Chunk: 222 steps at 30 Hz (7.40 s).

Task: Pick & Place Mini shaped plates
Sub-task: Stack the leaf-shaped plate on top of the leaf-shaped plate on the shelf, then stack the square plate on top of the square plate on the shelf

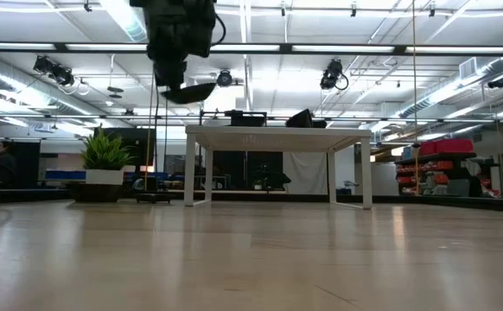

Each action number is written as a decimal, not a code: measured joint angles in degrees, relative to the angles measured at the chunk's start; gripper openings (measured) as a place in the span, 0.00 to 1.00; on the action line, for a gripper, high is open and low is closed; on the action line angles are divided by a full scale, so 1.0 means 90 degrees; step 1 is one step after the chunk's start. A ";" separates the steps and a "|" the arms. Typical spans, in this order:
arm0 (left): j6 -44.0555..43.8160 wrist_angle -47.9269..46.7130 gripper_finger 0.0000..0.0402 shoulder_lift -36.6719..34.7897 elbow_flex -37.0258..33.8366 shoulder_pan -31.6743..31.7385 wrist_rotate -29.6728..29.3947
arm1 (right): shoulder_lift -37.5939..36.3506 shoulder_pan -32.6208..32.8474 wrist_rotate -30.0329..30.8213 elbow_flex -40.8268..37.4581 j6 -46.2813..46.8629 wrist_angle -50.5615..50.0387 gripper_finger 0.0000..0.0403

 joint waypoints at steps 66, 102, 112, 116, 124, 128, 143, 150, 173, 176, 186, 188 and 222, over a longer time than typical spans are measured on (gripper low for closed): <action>-1.2236 0.4439 0.01 -0.0051 -0.0947 -0.0551 -0.4345 | -0.0001 0.0002 -0.0001 -0.0001 0.0000 0.0001 0.05; -1.2858 0.5148 0.01 -0.0189 -0.1986 -0.0216 -0.3789 | -0.0001 0.0001 -0.0002 -0.0001 -0.0001 0.0000 0.05; -1.2839 0.5148 0.03 -0.0189 -0.1986 -0.0204 -0.3670 | 0.0000 0.0000 -0.0001 -0.0001 -0.0001 -0.0001 0.05; -1.2824 0.5148 0.09 -0.0189 -0.1986 -0.0154 -0.3569 | -0.0001 0.0000 -0.0002 0.0000 0.0000 -0.0001 0.05; -1.2822 0.5148 0.14 -0.0187 -0.1986 -0.0148 -0.3549 | -0.0001 0.0001 -0.0002 0.0000 0.0001 0.0000 0.05; -1.2405 0.5146 0.14 -0.0187 -0.1986 -0.0155 -0.3446 | 0.0001 0.0000 -0.0001 0.0000 0.0001 0.0001 0.05; -0.9438 0.5138 0.14 -0.0824 -0.1525 -0.0228 -0.3027 | -0.0001 0.0001 -0.0001 0.0000 0.0000 0.0000 0.05; -0.6920 0.4990 0.14 -0.1081 -0.1450 -0.0228 -0.1784 | 0.0000 0.0002 -0.0001 0.0000 0.0001 0.0000 0.05; -0.6249 0.3288 0.14 -0.1212 -0.2147 -0.1423 -0.1090 | 0.0002 0.0000 -0.0002 -0.0001 0.0001 0.0001 0.05; -0.6706 0.3226 0.14 -0.1381 -0.2500 -0.1530 -0.1113 | 0.0002 0.0001 -0.0002 0.0000 0.0001 0.0000 0.05; -0.7243 0.2287 0.14 -0.1877 -0.3317 -0.1414 -0.1752 | 0.0002 0.0001 0.0000 0.0000 0.0001 0.0001 0.05; -0.7239 0.1920 0.14 -0.1890 -0.3375 -0.1309 -0.1933 | 0.0002 0.0000 -0.0001 0.0000 0.0000 0.0000 0.05; -0.8180 0.1612 0.25 -0.1923 -0.3431 -0.0266 -0.2723 | 0.0002 0.0000 -0.0002 -0.0001 0.0001 0.0000 0.05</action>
